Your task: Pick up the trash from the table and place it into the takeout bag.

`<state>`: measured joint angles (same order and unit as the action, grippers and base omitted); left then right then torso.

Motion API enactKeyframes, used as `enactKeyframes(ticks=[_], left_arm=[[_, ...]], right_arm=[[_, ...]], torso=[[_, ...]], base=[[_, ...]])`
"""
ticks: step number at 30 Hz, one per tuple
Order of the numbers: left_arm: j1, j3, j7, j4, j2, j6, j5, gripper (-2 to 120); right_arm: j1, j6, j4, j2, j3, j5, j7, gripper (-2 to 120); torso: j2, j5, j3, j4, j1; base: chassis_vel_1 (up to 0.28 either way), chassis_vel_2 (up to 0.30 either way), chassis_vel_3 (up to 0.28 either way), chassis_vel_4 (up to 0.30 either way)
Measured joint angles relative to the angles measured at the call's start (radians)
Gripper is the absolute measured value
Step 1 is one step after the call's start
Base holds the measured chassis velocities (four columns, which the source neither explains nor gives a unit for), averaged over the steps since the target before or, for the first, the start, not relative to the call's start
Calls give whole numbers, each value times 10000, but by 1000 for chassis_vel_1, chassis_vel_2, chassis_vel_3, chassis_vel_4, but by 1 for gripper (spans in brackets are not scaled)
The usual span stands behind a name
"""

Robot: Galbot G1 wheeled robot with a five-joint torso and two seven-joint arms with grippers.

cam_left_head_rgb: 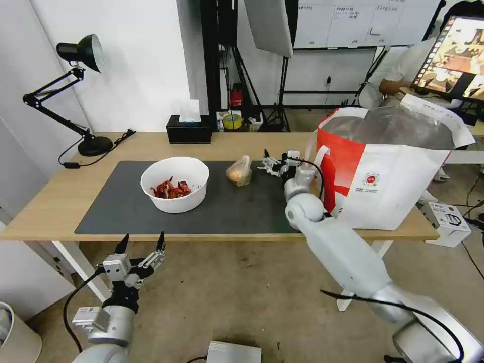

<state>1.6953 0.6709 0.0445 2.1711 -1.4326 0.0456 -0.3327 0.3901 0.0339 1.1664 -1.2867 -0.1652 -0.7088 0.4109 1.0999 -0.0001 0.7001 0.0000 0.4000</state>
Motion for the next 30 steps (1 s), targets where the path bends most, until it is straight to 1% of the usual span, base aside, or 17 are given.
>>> enactKeyframes(ticks=[2,3,6,7,10,11,15,19,27,29,30], left_arm=[[-3,35,35,-63,23,16,-47,100],[-3,35,35,-63,23,16,-47,100],[-17,71,73,-125,34,30,-84,100],[-17,71,73,-125,34,30,-84,100],[-32,87,110,-187,-1,66,-95,100],[-32,87,110,-187,-1,66,-95,100],[-52,157,196,-290,-5,105,-136,100],[-14,328,293,-386,72,147,-246,100],[17,432,352,-507,-9,215,-297,100],[8,381,358,-533,-55,218,-281,100],[8,381,358,-533,-55,218,-281,100]], right_arm=[[-268,488,-367,-218,-130,-39,298,100],[-268,488,-367,-218,-130,-39,298,100],[-680,1385,-664,-441,-431,-378,836,100],[-680,1385,-664,-441,-431,-378,836,100],[-1076,1979,-908,-625,-750,-781,1216,100],[-1076,1979,-908,-625,-750,-781,1216,100],[-1465,2768,-1260,-901,-909,-1499,1881,100],[-1667,3036,-1637,-1057,-945,-1687,2098,100],[-1676,3065,-2091,-1212,-869,-1680,2057,100],[-1675,3145,-2242,-1326,-822,-1681,2053,95],[-1675,3145,-2242,-1326,-822,-1681,2053,95]], torso=[[0,-1,0,0,0],[0,-1,0,0,0],[0,-1,-1,1,0],[0,-1,-1,1,0],[0,0,-1,1,0],[0,0,-1,1,0],[0,-1,-1,0,0],[0,-1,-2,-1,0],[0,0,-2,-1,-1],[1,1,-1,0,-1],[1,1,-1,0,-1]], base=[[0,0,0,0],[0,0,0,0],[0,0,0,0],[0,0,0,0],[0,0,0,0],[0,0,0,0],[0,0,0,0],[0,0,0,0],[0,0,0,0],[0,0,0,0],[0,0,0,0]])
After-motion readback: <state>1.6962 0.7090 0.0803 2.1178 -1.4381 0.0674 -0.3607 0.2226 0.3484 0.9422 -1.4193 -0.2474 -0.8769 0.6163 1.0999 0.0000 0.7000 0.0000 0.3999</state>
